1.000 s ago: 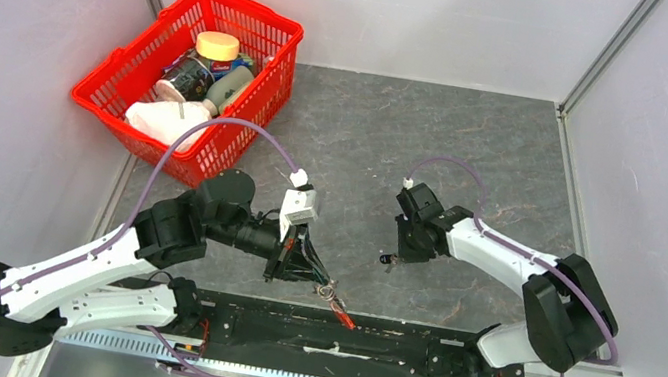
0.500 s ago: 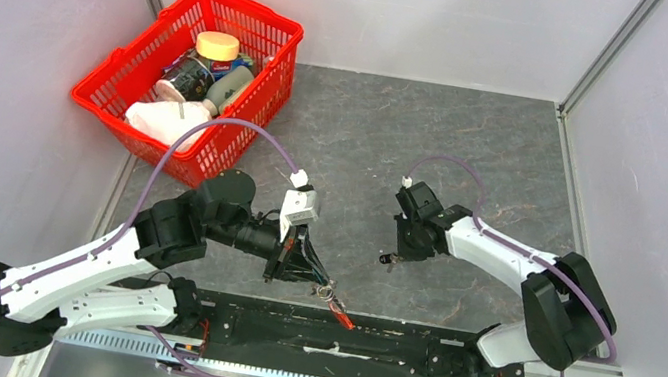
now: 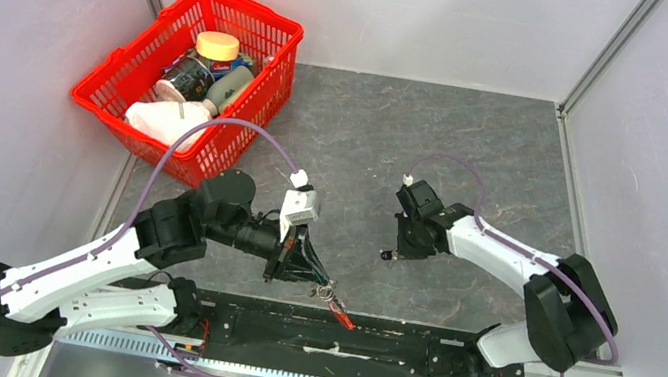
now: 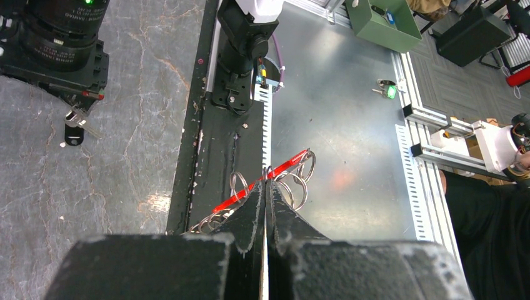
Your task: Put the keys on the keyring
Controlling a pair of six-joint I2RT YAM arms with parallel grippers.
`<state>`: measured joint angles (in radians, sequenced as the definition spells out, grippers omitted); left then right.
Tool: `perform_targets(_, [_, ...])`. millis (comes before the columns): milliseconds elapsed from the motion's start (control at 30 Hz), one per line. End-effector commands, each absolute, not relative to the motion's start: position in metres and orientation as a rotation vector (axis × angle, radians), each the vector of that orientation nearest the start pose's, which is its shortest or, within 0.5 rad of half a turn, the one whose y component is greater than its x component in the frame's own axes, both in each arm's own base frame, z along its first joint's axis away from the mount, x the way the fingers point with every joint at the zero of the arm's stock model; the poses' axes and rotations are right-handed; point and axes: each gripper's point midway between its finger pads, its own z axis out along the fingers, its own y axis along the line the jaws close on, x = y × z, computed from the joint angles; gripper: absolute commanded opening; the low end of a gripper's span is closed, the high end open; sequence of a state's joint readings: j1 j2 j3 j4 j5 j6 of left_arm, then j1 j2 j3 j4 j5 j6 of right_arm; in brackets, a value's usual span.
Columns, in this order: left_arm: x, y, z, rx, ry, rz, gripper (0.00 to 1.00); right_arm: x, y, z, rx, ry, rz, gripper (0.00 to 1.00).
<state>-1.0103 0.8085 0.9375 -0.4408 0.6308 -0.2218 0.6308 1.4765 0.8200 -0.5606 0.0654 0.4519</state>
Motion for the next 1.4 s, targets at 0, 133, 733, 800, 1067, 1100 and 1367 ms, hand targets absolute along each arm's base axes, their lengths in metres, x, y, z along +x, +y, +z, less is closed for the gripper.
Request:
perform_targets(0, [0.041,-0.278,0.306,1.245,1.597,-1.395,0.02,0.230,0.176,0.075,-0.228,2.671,0.263,0.00])
perform_targets(133, [0.041,-0.279,0.307,1.247,1.592,-1.401,0.02,0.221,0.181,0.120,-0.292,2.584,0.387,0.00])
perform_targets(733, [0.059,-0.298,0.314,1.195,1.605,-1.386,0.02,0.121,0.200,0.284,-0.834,2.204,0.957,0.00])
perform_targets(800, [0.060,-0.300,0.314,1.193,1.606,-1.384,0.02,0.111,0.202,0.296,-0.881,2.169,1.005,0.00])
perform_targets(1067, [0.064,-0.309,0.314,1.208,1.584,-1.387,0.02,0.079,0.218,0.333,-1.062,2.046,1.252,0.00])
perform_targets(1100, [0.064,-0.310,0.314,1.211,1.584,-1.390,0.02,0.077,0.220,0.335,-1.073,2.040,1.274,0.00])
perform_targets(1367, [0.060,-0.315,0.315,1.244,1.553,-1.426,0.02,0.070,0.244,0.338,-1.190,2.011,1.353,0.00])
